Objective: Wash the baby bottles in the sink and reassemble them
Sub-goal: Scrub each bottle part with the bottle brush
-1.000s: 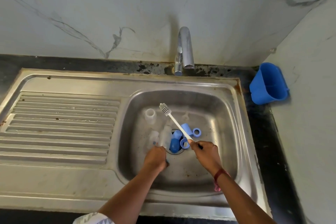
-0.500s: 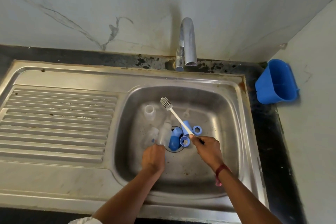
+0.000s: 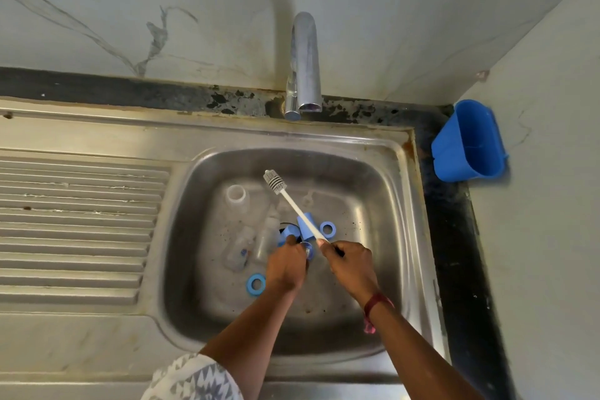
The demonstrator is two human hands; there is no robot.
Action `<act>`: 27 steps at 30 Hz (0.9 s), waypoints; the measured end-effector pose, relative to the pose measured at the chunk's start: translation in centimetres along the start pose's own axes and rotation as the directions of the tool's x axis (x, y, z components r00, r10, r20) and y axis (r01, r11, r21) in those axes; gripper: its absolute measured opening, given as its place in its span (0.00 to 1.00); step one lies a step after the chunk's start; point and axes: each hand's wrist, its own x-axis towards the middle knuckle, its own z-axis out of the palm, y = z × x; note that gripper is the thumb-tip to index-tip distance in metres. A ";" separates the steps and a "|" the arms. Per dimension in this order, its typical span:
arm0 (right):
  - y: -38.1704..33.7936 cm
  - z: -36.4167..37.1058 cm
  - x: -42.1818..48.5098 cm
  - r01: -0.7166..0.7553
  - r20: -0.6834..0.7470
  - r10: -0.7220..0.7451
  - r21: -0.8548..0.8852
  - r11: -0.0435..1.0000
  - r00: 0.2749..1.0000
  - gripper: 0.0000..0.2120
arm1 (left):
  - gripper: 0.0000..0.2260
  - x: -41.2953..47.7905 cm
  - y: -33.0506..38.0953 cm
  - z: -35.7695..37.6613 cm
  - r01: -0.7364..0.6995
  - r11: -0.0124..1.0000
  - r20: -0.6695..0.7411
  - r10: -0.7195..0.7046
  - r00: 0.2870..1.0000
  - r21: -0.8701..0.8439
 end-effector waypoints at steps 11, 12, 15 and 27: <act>-0.2 -0.4 0.2 0.063 0.003 -0.063 -0.009 0.998 0.998 0.25 | 0.05 -0.6 0.4 1.0 -0.028 0.988 -0.134 0.008 0.991 -0.152; -0.1 -0.5 0.2 0.068 -0.002 -0.068 -0.014 0.998 0.998 0.25 | 0.04 -0.9 0.5 0.4 -0.023 0.977 -0.162 -0.011 0.987 -0.212; -0.1 -0.7 -0.2 0.073 -0.012 -0.073 -0.016 0.997 0.997 0.26 | 0.17 -1.8 0.5 -1.9 0.147 0.645 -0.057 -0.284 0.957 -0.750; -2.7 -1.6 -4.4 0.236 0.071 -0.230 -0.096 0.967 0.971 0.25 | 0.10 -5.6 -7.0 -13.6 -0.011 -0.400 0.184 -0.445 0.877 -0.916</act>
